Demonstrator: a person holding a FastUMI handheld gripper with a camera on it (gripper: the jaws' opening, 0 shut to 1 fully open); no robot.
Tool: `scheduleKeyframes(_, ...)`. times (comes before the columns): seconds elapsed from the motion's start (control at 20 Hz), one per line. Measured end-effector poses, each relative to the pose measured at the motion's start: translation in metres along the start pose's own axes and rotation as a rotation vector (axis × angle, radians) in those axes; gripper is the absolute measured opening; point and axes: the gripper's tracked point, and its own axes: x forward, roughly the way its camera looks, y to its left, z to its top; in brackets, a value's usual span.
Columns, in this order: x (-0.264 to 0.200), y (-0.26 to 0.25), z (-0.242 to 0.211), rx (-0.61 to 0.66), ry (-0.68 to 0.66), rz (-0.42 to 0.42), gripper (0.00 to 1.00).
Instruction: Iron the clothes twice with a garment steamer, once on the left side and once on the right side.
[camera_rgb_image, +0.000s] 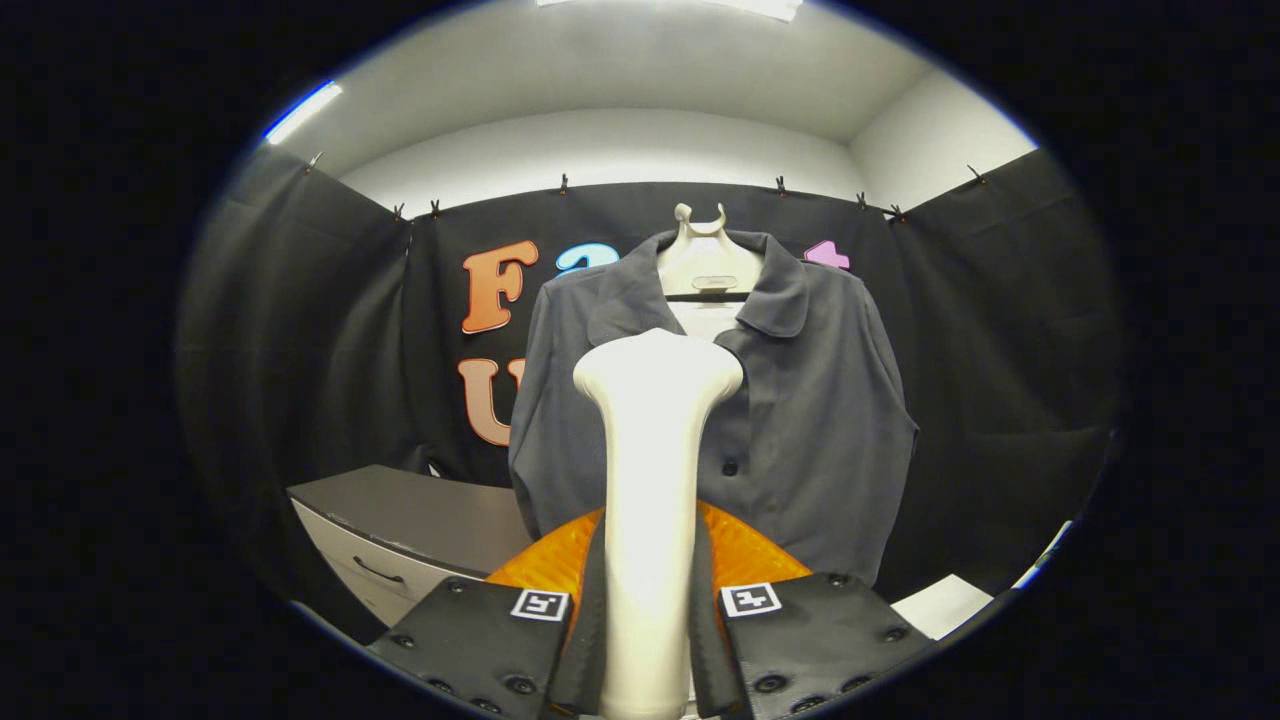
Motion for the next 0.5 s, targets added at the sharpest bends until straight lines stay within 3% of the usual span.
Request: scheduleKeyframes(0.5, 0.048, 0.008, -0.013, 0.004, 0.053, 0.010, 0.42)
